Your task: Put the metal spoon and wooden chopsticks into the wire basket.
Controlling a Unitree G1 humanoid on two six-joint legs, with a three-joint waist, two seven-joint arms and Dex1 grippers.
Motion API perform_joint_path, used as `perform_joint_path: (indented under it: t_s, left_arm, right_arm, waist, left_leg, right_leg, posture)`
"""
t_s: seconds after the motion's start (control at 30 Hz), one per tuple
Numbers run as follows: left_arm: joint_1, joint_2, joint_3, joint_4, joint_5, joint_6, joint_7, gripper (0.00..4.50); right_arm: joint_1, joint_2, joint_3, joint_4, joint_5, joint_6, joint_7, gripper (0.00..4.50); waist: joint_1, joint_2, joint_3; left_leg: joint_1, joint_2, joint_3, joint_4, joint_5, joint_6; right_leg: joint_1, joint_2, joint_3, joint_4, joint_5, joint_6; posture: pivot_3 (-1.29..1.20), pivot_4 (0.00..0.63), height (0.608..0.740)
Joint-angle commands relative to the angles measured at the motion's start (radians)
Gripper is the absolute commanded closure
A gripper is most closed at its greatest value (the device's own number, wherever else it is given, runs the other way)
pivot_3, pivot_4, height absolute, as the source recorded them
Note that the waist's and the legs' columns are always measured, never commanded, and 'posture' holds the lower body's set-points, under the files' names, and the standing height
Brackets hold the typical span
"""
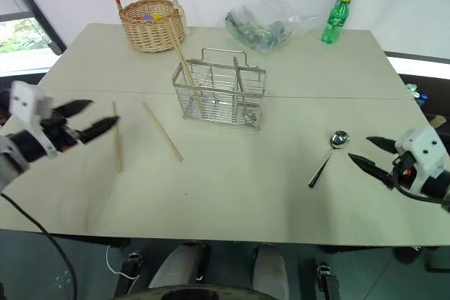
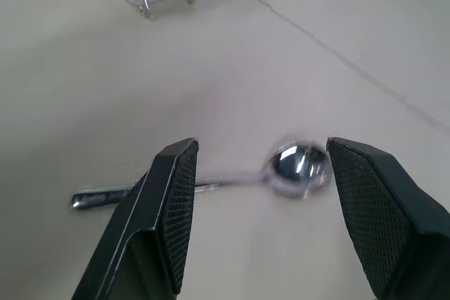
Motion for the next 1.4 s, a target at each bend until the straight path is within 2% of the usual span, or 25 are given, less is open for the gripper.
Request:
perform_joint_path:
  t_s: [0.03, 0.2, 0.33, 0.47, 0.6, 0.77, 0.93, 1.03, 1.2, 1.4]
  left_arm:
    - [-0.033, 0.047, -0.053, -0.071, -0.039, 0.015, -0.083, 0.06]
    - [-0.173, 0.053, -0.162, -0.109, -0.128, 0.082, -0.152, 0.06]
    - [-0.282, 0.008, -0.252, -0.123, -0.163, 0.115, -0.152, 0.06]
    - [-0.323, -0.031, -0.302, -0.129, -0.158, 0.113, -0.15, 0.06]
    - [-0.346, -0.053, -0.316, -0.141, -0.174, 0.131, -0.131, 0.06]
    - [-0.333, -0.062, -0.299, -0.182, -0.198, 0.151, -0.094, 0.06]
    - [-0.307, -0.047, -0.241, -0.233, -0.247, 0.179, -0.044, 0.06]
    - [-0.316, -0.047, -0.208, -0.24, -0.277, 0.198, -0.002, 0.06]
    - [-0.322, -0.036, -0.195, -0.243, -0.292, 0.202, 0.03, 0.06]
    - [-0.337, -0.027, -0.191, -0.249, -0.325, 0.209, 0.062, 0.06]
  right_arm:
    - [-0.111, -0.096, 0.073, 0.062, -0.041, -0.096, 0.125, 1.5]
    - [-0.372, -0.192, 0.321, 0.209, -0.167, -0.331, 0.361, 1.5]
    - [-0.671, -0.162, 0.546, 0.417, -0.32, -0.546, 0.54, 1.5]
    - [-0.928, -0.111, 0.779, 0.645, -0.461, -0.799, 0.577, 1.5]
    - [-1.133, -0.01, 0.904, 0.881, -0.596, -0.982, 0.576, 1.5]
    - [-1.266, 0.082, 1.013, 1.124, -0.812, -1.147, 0.432, 1.5]
    - [-1.341, 0.099, 1.151, 1.243, -1.083, -1.225, 0.157, 1.5]
    - [-1.374, 0.11, 1.212, 1.289, -1.187, -1.225, 0.029, 1.5]
    - [-1.402, 0.126, 1.246, 1.335, -1.255, -1.239, -0.065, 1.5]
    - [-1.373, 0.152, 1.234, 1.366, -1.245, -1.241, -0.072, 1.5]
  waist:
    - [0.003, 0.001, 0.001]
    - [0.0, 0.002, 0.002]
    - [-0.019, 0.003, 0.002]
    - [-0.045, 0.003, 0.004]
    - [-0.06, 0.002, 0.005]
    - [-0.054, 0.002, 0.005]
    - [-0.048, 0.001, 0.005]
    - [-0.053, 0.002, 0.005]
    - [-0.058, 0.0, 0.006]
    - [-0.058, 0.0, 0.005]
  left_leg:
    - [-0.001, 0.0, 0.0, 0.0, 0.0, 0.0]
    - [-0.001, 0.0, -0.002, 0.0, 0.0, 0.0]
    - [0.0, 0.0, 0.0, 0.0, 0.0, 0.0]
    - [0.001, 0.0, 0.0, -0.001, 0.001, 0.0]
    - [0.0, 0.0, 0.0, -0.002, 0.001, 0.0]
    - [0.001, 0.0, -0.001, -0.002, 0.002, -0.002]
    - [0.001, -0.003, -0.004, -0.001, 0.005, -0.007]
    - [0.001, -0.003, -0.003, -0.001, 0.006, -0.009]
    - [0.004, -0.003, -0.003, -0.001, 0.006, -0.009]
    - [0.006, -0.002, -0.002, 0.0, 0.005, -0.007]
  right_leg:
    - [0.0, 0.0, 0.0, 0.0, 0.0, 0.0]
    - [0.001, 0.0, -0.003, -0.001, 0.0, 0.0]
    - [0.002, 0.0, -0.003, -0.002, 0.001, 0.002]
    - [0.001, 0.001, -0.003, -0.001, 0.004, 0.006]
    - [0.0, 0.001, -0.003, -0.001, 0.004, 0.007]
    - [0.0, 0.002, -0.002, 0.0, 0.004, 0.007]
    - [0.001, 0.001, -0.001, 0.002, 0.004, 0.007]
    - [-0.001, 0.001, 0.001, 0.004, 0.004, 0.006]
    - [-0.001, 0.002, 0.003, 0.011, 0.004, 0.006]
    - [-0.001, 0.003, 0.006, 0.014, 0.003, 0.005]
  posture:
    - [0.0, 0.15, 0.666]
    - [0.0, 0.15, 0.666]
    - [0.0, 0.15, 0.666]
    - [0.0, 0.15, 0.666]
    - [0.0, 0.15, 0.666]
    - [0.0, 0.15, 0.666]
    - [0.0, 0.15, 0.666]
    - [0.0, 0.15, 0.666]
    - [0.0, 0.15, 0.666]
    - [0.0, 0.15, 0.666]
